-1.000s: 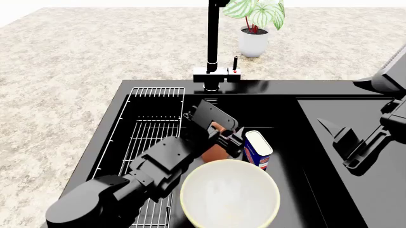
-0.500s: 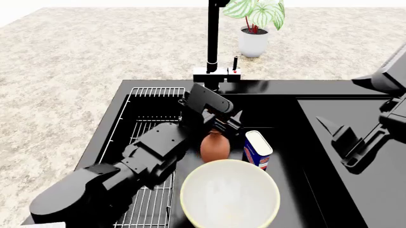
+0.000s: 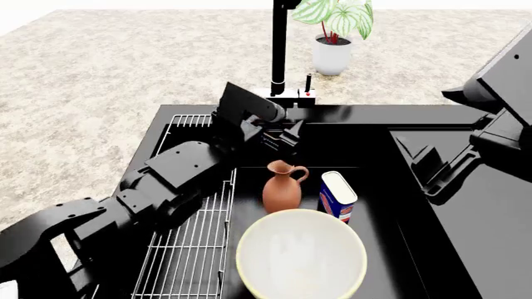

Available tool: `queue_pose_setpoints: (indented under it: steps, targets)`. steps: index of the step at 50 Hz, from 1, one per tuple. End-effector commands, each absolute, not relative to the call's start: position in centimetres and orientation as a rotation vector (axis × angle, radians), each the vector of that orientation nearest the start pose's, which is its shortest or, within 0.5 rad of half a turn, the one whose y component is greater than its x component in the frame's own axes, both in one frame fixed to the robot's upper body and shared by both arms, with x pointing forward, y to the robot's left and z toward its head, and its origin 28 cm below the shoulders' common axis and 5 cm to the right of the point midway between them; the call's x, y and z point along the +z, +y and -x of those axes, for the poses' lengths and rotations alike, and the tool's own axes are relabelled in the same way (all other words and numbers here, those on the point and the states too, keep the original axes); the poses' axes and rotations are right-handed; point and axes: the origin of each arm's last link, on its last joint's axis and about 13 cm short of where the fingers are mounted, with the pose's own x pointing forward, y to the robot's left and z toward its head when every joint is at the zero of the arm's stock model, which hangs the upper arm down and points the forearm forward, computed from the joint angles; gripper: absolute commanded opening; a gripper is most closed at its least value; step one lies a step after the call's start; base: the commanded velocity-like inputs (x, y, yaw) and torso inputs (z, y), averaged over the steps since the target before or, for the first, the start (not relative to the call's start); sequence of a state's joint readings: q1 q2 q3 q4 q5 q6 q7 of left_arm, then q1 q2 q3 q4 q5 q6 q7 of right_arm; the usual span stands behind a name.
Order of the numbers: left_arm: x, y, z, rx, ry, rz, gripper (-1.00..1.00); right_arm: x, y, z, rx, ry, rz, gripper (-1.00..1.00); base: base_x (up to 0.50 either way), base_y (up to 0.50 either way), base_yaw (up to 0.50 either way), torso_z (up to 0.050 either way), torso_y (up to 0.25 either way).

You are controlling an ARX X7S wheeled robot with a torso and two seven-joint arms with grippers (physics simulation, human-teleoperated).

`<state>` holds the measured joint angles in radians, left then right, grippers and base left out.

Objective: Pick the jug and bowl and place them in the sink. Then turn on the water.

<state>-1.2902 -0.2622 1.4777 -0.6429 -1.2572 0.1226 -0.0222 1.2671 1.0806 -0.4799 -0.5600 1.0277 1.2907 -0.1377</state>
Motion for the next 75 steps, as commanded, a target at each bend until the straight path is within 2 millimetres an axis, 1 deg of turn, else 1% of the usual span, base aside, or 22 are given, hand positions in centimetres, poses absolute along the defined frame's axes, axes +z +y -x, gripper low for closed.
queue_pose_setpoints:
  steps: [1,17,23,31,35,41,46,53,61,68,75]
  targets:
    - [19.3,17.2,-37.9,-0.616,-0.035,-0.087,1.0,31.4,-20.9,-24.3,0.372,0.148,0.591,1.0,0.0,0.0,0.0,0.0,0.0]
    - [21.1,20.4,-37.6,-0.525,-0.068,-0.107,1.0,30.2,-20.3,-28.3,0.256,0.058,0.429,1.0,0.0,0.0,0.0,0.0,0.0]
    - [21.9,21.8,-37.6,-0.47,-0.087,-0.111,1.0,29.8,-19.5,-30.2,0.239,0.027,0.367,1.0,0.0,0.0,0.0,0.0,0.0]
    - [23.1,23.3,-38.2,-0.37,-0.113,-0.093,1.0,29.3,-18.2,-32.6,0.239,-0.002,0.312,1.0,0.0,0.0,0.0,0.0,0.0]
    - [23.8,23.7,-38.9,-0.273,-0.115,-0.075,1.0,28.8,-17.7,-33.5,0.229,-0.013,0.271,1.0,0.0,0.0,0.0,0.0,0.0]
    - [25.1,24.1,-39.8,-0.134,-0.12,-0.046,1.0,28.4,-17.0,-34.7,0.217,-0.037,0.22,1.0,0.0,0.0,0.0,0.0,0.0]
    - [26.0,24.3,-40.2,-0.072,-0.114,-0.063,1.0,28.2,-16.2,-35.8,0.227,-0.058,0.18,1.0,0.0,0.0,0.0,0.0,0.0]
    - [26.5,24.4,-41.0,-0.026,-0.085,-0.073,1.0,28.5,-15.1,-37.4,0.261,-0.087,0.145,1.0,0.0,0.0,0.0,0.0,0.0]
    - [27.0,24.6,-41.4,0.002,-0.044,-0.083,1.0,28.5,-13.6,-39.4,0.287,-0.104,0.091,1.0,0.0,0.0,0.0,0.0,0.0]
    - [27.5,24.4,-42.4,0.035,-0.036,-0.092,1.0,29.0,-12.4,-41.6,0.294,-0.108,0.08,1.0,0.0,0.0,0.0,0.0,0.0]
    - [28.4,24.4,-43.3,0.054,-0.05,-0.113,1.0,30.0,-12.0,-43.4,0.279,-0.119,0.09,1.0,0.0,0.0,0.0,0.0,0.0]
